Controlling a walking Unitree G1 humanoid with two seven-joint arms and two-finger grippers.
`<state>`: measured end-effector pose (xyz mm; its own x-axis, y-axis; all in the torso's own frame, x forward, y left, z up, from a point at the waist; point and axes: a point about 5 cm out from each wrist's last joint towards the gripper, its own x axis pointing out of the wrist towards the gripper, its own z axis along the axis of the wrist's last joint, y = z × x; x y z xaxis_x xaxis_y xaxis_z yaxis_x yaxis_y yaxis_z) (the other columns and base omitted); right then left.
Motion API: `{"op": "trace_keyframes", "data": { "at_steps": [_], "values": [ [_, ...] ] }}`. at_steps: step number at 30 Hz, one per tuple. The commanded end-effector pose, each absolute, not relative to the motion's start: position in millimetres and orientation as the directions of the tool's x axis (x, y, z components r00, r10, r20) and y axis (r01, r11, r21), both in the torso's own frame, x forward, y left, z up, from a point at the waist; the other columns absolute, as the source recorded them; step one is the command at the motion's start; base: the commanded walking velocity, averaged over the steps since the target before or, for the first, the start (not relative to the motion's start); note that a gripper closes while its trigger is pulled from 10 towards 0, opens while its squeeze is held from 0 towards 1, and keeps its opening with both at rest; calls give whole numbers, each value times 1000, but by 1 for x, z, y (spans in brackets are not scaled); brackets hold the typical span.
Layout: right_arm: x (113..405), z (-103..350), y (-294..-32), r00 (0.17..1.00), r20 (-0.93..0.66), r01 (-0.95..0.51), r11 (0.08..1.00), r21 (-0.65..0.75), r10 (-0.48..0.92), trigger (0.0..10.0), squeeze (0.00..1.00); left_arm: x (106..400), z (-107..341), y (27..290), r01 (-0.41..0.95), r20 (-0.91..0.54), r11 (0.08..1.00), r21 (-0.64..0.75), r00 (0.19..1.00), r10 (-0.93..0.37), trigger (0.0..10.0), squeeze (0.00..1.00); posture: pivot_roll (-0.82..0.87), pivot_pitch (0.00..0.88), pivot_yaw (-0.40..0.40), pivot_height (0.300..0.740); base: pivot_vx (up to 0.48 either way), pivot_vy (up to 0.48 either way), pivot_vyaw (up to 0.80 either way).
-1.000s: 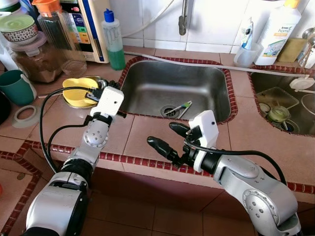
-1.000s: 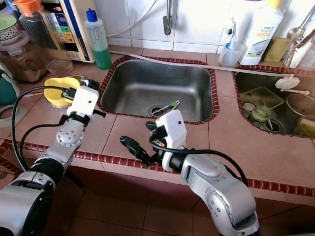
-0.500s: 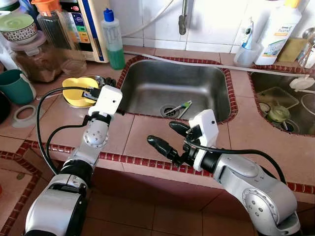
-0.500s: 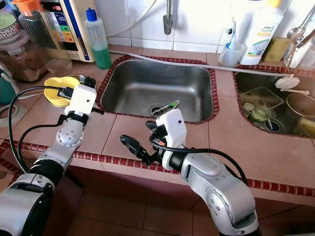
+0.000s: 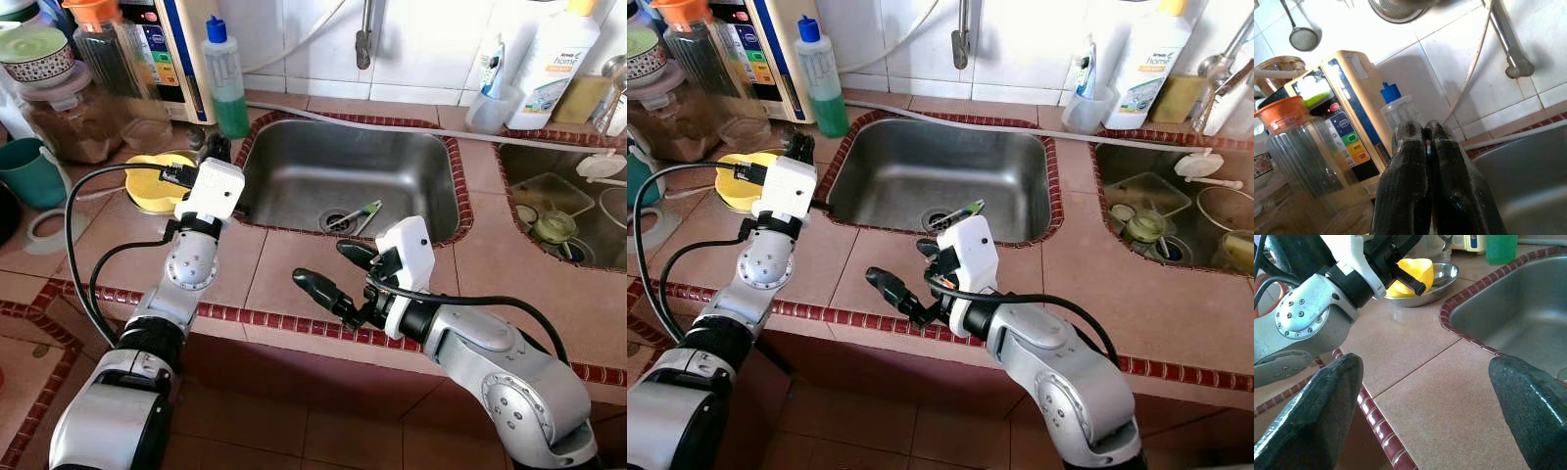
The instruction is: Kitchen organization
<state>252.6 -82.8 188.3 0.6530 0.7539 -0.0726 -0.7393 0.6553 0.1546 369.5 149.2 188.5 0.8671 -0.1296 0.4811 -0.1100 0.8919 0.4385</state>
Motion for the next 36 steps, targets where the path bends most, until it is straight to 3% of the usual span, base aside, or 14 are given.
{"op": "trace_keyframes", "data": {
  "at_steps": [1,6,9,12,16,18,22,23,26,27,32,34,36],
  "values": [
    [253,190,-83,653,-66,-741,654,151,755,10000,0,368,192,146,-93,499,900,427,854,-149,0,0,-136,109,30,740,0,0,0],
    [254,189,-83,656,-64,-738,657,152,752,10000,0,368,197,142,-66,505,920,387,850,-152,0,0,-134,111,30,740,0,0,0],
    [257,190,-83,667,-57,-729,666,155,743,10000,0,369,208,135,-2,519,959,284,841,-152,0,0,-124,111,30,740,0,0,0],
    [270,192,-87,715,-30,-684,708,176,698,10000,0,370,229,127,82,543,992,93,832,-119,0,0,-114,110,31,740,0,0,0],
    [279,194,-92,759,-10,-638,746,193,651,10000,0,370,240,122,145,547,989,-32,831,-104,0,0,-102,110,33,740,0,0,0],
    [287,196,-97,793,7,-595,773,218,609,10000,0,371,245,119,199,517,960,-197,853,-71,0,0,-99,110,35,740,0,0,0],
    [304,201,-105,856,43,-507,820,267,516,10000,0,366,250,109,327,468,794,-513,882,-61,0,0,-82,110,41,740,0,0,0],
    [304,201,-105,856,43,-507,820,267,516,10000,0,366,250,109,327,468,794,-513,882,-61,0,0,-82,110,41,740,0,0,0],
    [313,204,-106,874,65,-475,822,313,481,10000,0,359,247,102,390,434,637,-665,896,-96,0,0,-69,108,45,740,0,0,0],
    [313,204,-106,874,65,-475,822,313,481,10000,0,359,247,102,390,434,637,-665,896,-96,0,0,-69,108,45,740,0,0,0],
    [330,209,-97,884,101,-441,743,504,457,10000,0,342,231,89,432,376,348,-832,900,-219,0,0,-54,102,48,740,0,0,0],
    [334,211,-92,882,109,-424,673,606,457,10000,0,341,228,88,412,357,314,-855,908,-219,0,0,-54,100,45,740,0,0,0],
    [334,213,-90,876,118,-442,682,582,468,10000,0,340,225,87,405,347,321,-856,911,-223,0,0,-51,100,44,740,0,0,0]
  ]
}}
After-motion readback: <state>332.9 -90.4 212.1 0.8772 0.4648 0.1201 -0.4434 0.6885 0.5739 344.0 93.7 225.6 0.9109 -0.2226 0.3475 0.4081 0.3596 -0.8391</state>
